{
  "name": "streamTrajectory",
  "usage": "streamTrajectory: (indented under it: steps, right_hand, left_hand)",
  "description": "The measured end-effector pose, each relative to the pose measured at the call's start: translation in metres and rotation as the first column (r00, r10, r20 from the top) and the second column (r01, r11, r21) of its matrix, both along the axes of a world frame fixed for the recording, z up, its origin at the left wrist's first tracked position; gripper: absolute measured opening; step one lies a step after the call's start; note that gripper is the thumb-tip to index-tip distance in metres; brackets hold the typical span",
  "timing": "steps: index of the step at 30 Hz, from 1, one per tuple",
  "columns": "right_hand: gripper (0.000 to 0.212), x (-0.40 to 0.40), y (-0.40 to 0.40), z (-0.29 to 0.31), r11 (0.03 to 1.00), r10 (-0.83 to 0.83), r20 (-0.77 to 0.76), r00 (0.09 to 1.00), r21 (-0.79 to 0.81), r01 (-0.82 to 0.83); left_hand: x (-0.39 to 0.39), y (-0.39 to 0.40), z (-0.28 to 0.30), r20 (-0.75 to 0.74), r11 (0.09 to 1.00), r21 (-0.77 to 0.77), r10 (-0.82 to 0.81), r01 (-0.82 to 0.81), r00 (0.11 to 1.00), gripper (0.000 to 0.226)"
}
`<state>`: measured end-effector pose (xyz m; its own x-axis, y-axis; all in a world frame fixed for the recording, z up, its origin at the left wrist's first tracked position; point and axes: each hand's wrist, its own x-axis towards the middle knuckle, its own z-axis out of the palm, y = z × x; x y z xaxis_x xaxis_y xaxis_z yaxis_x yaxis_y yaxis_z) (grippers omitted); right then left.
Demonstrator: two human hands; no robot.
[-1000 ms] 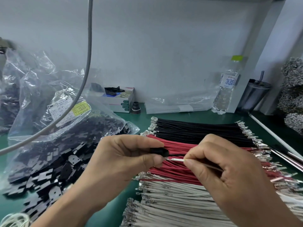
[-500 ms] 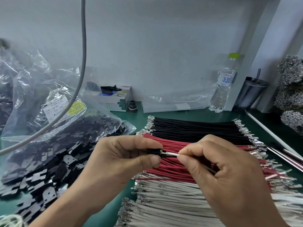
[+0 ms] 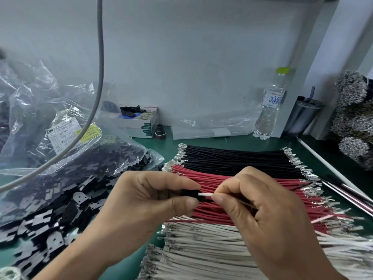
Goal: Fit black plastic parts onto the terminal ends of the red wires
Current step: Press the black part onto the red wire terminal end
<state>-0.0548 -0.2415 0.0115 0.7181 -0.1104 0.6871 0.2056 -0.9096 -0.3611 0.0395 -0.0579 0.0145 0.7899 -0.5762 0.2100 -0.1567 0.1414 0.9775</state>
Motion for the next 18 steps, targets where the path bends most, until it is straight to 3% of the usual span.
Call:
streamTrajectory:
  steps: [7,13,16,18]
  right_hand:
    - [0.024,0.004,0.002,-0.01,0.995,0.077,0.061,0.995,-0.067,-0.072]
    - [0.025,0.006,-0.005,0.01,0.974,0.056,0.081,0.995,-0.222,-0.037]
    - [0.03,0.001,-0.012,0.017,0.985,-0.007,-0.064,0.998,-0.171,-0.004]
    - [0.021,-0.005,-0.02,0.025,0.991,0.006,0.041,0.999,-0.136,-0.001]
  left_hand:
    - [-0.002,0.0,-0.006,0.098,0.999,-0.025,0.04,-0.037,0.994,0.025]
    - [0.009,0.007,-0.008,0.152,0.989,-0.122,0.096,-0.078,0.984,0.03]
    - [0.018,0.009,-0.011,0.082,0.953,-0.207,0.243,-0.222,0.967,0.037]
    - [0.025,0.013,-0.01,0.065,0.943,-0.257,0.236,-0.213,0.97,0.049]
